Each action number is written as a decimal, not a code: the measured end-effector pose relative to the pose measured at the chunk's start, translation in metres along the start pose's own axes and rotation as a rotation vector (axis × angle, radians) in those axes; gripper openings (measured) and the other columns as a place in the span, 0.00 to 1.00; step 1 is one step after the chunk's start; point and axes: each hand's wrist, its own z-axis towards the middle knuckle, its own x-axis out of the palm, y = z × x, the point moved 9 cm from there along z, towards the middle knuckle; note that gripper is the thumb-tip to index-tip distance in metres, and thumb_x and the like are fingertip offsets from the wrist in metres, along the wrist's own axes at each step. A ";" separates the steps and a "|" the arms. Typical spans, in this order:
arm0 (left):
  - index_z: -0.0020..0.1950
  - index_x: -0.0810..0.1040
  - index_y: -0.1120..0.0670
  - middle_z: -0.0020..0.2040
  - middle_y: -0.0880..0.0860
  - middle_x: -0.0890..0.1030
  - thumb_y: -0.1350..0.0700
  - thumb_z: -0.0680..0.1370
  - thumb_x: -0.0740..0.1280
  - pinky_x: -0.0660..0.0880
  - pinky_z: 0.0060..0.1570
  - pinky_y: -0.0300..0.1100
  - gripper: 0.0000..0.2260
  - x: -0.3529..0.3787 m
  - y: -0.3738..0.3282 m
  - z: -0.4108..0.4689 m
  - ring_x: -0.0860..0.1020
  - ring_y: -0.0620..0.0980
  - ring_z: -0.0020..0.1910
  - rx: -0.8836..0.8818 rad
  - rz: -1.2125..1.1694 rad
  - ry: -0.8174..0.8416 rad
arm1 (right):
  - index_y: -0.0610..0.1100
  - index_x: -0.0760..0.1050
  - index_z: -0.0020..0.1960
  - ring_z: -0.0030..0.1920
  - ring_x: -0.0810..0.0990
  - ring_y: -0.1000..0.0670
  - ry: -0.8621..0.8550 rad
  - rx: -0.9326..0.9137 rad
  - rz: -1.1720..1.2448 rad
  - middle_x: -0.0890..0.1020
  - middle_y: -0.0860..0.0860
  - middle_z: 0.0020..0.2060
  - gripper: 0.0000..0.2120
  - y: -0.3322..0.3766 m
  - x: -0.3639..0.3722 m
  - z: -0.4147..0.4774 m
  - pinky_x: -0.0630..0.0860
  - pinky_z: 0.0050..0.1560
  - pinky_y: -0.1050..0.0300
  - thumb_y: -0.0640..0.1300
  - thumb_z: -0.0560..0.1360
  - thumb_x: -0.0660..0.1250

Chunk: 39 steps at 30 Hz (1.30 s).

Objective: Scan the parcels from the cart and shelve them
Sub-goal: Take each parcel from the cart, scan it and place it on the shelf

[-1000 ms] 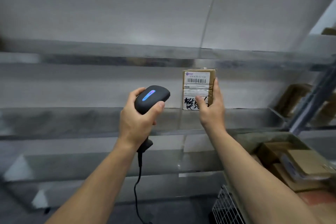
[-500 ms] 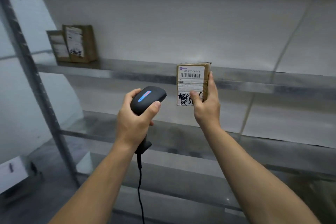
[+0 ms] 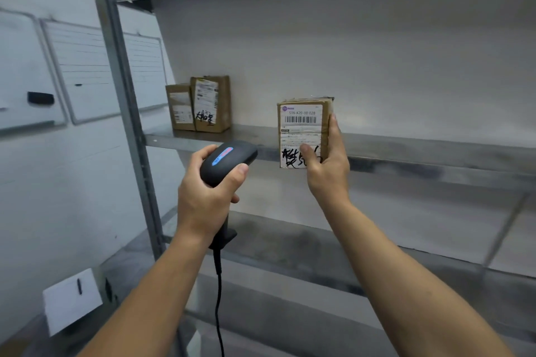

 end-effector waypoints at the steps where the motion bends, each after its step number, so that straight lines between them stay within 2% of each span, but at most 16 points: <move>1: 0.59 0.75 0.41 0.46 0.53 0.84 0.39 0.64 0.74 0.79 0.37 0.47 0.25 -0.006 0.003 0.005 0.80 0.52 0.30 0.000 0.007 -0.007 | 0.68 0.53 0.76 0.77 0.64 0.51 0.008 -0.002 0.000 0.66 0.56 0.77 0.36 -0.001 0.011 0.003 0.63 0.76 0.42 0.57 0.73 0.67; 5: 0.57 0.74 0.39 0.44 0.49 0.84 0.44 0.68 0.74 0.80 0.38 0.46 0.19 -0.020 0.018 0.026 0.81 0.50 0.30 -0.007 0.033 -0.038 | 0.63 0.53 0.78 0.78 0.62 0.51 0.050 0.026 -0.009 0.66 0.53 0.77 0.37 -0.013 0.048 0.018 0.63 0.76 0.42 0.53 0.74 0.68; 7: 0.56 0.73 0.38 0.43 0.47 0.84 0.44 0.69 0.74 0.81 0.38 0.46 0.18 -0.026 0.026 0.037 0.81 0.50 0.31 -0.013 0.043 -0.052 | 0.57 0.55 0.80 0.78 0.62 0.50 0.069 0.017 -0.017 0.66 0.53 0.77 0.37 -0.019 0.064 0.025 0.63 0.76 0.42 0.50 0.75 0.68; 9: 0.57 0.74 0.38 0.43 0.44 0.83 0.44 0.69 0.73 0.82 0.38 0.45 0.18 -0.029 0.034 0.051 0.81 0.50 0.31 -0.012 0.046 -0.054 | 0.57 0.55 0.80 0.77 0.64 0.50 0.077 0.011 -0.013 0.67 0.53 0.76 0.37 -0.028 0.080 0.034 0.64 0.75 0.41 0.50 0.75 0.68; 12: 0.62 0.75 0.43 0.45 0.47 0.83 0.45 0.68 0.74 0.81 0.37 0.44 0.23 -0.031 0.044 0.074 0.81 0.50 0.32 -0.006 0.051 -0.073 | 0.57 0.55 0.80 0.76 0.66 0.49 0.092 0.017 -0.027 0.68 0.52 0.76 0.38 -0.038 0.104 0.053 0.66 0.74 0.41 0.50 0.75 0.69; 14: 0.64 0.75 0.45 0.46 0.50 0.83 0.45 0.68 0.74 0.80 0.35 0.41 0.25 -0.031 0.048 0.094 0.81 0.50 0.32 0.002 0.046 -0.089 | 0.55 0.56 0.81 0.76 0.66 0.49 0.084 0.025 -0.041 0.68 0.51 0.76 0.38 -0.043 0.117 0.069 0.66 0.75 0.42 0.46 0.77 0.70; 17: 0.64 0.75 0.46 0.47 0.52 0.84 0.45 0.68 0.74 0.79 0.34 0.39 0.25 -0.031 0.058 0.121 0.81 0.50 0.31 0.016 0.030 -0.125 | 0.53 0.56 0.81 0.74 0.68 0.52 0.130 0.001 -0.051 0.69 0.54 0.74 0.38 -0.048 0.141 0.088 0.67 0.75 0.50 0.41 0.78 0.70; 19: 0.66 0.75 0.48 0.47 0.53 0.84 0.45 0.69 0.74 0.78 0.33 0.39 0.27 -0.033 0.068 0.133 0.81 0.50 0.30 0.022 0.022 -0.151 | 0.52 0.55 0.81 0.68 0.69 0.57 0.179 -0.002 -0.056 0.70 0.58 0.68 0.38 -0.051 0.157 0.094 0.70 0.69 0.63 0.38 0.78 0.69; 20: 0.66 0.75 0.49 0.47 0.53 0.84 0.45 0.69 0.74 0.78 0.33 0.39 0.27 -0.034 0.074 0.139 0.81 0.50 0.30 0.024 0.022 -0.159 | 0.53 0.55 0.82 0.66 0.69 0.58 0.197 0.007 -0.063 0.70 0.58 0.66 0.38 -0.054 0.164 0.098 0.70 0.65 0.68 0.37 0.79 0.69; 21: 0.66 0.75 0.49 0.47 0.53 0.84 0.45 0.69 0.74 0.78 0.33 0.39 0.27 -0.034 0.079 0.145 0.81 0.50 0.30 0.025 0.023 -0.159 | 0.53 0.55 0.82 0.66 0.69 0.59 0.208 0.018 -0.076 0.71 0.58 0.67 0.38 -0.057 0.171 0.102 0.70 0.64 0.68 0.37 0.79 0.69; 25: 0.67 0.74 0.49 0.50 0.53 0.83 0.45 0.68 0.74 0.79 0.34 0.40 0.28 -0.038 0.094 0.169 0.82 0.51 0.33 0.028 0.021 -0.139 | 0.55 0.51 0.82 0.64 0.69 0.58 0.267 0.024 -0.143 0.72 0.54 0.68 0.40 -0.063 0.198 0.116 0.67 0.64 0.63 0.38 0.78 0.69; 27: 0.67 0.75 0.49 0.50 0.55 0.83 0.44 0.68 0.75 0.78 0.34 0.40 0.28 -0.044 0.102 0.184 0.82 0.51 0.32 0.027 -0.014 -0.138 | 0.55 0.49 0.82 0.67 0.71 0.53 0.292 0.023 -0.197 0.72 0.51 0.70 0.41 -0.067 0.212 0.121 0.66 0.65 0.61 0.39 0.79 0.69; 30: 0.67 0.74 0.49 0.51 0.56 0.83 0.44 0.68 0.75 0.78 0.35 0.41 0.29 -0.051 0.110 0.208 0.82 0.52 0.31 0.032 -0.044 -0.108 | 0.58 0.45 0.82 0.68 0.73 0.48 0.298 0.040 -0.251 0.73 0.49 0.70 0.43 -0.075 0.229 0.130 0.71 0.69 0.51 0.41 0.78 0.69; 32: 0.67 0.73 0.49 0.52 0.55 0.82 0.45 0.69 0.74 0.78 0.34 0.39 0.29 -0.055 0.112 0.222 0.82 0.53 0.34 0.047 -0.054 -0.076 | 0.61 0.42 0.81 0.65 0.76 0.47 0.300 0.084 -0.281 0.74 0.48 0.68 0.47 -0.076 0.237 0.136 0.76 0.65 0.46 0.42 0.77 0.71; 35: 0.67 0.73 0.48 0.54 0.54 0.80 0.45 0.68 0.74 0.78 0.33 0.36 0.29 -0.059 0.116 0.242 0.82 0.56 0.40 0.054 -0.085 -0.035 | 0.62 0.38 0.80 0.61 0.80 0.48 0.302 0.190 -0.267 0.76 0.49 0.68 0.52 -0.078 0.243 0.142 0.80 0.60 0.47 0.39 0.76 0.73; 39: 0.67 0.73 0.49 0.56 0.55 0.79 0.45 0.69 0.74 0.78 0.33 0.36 0.29 -0.062 0.123 0.262 0.82 0.56 0.41 0.067 -0.121 0.032 | 0.58 0.38 0.81 0.60 0.81 0.49 0.306 0.267 -0.286 0.78 0.50 0.68 0.54 -0.080 0.251 0.141 0.78 0.60 0.50 0.37 0.75 0.74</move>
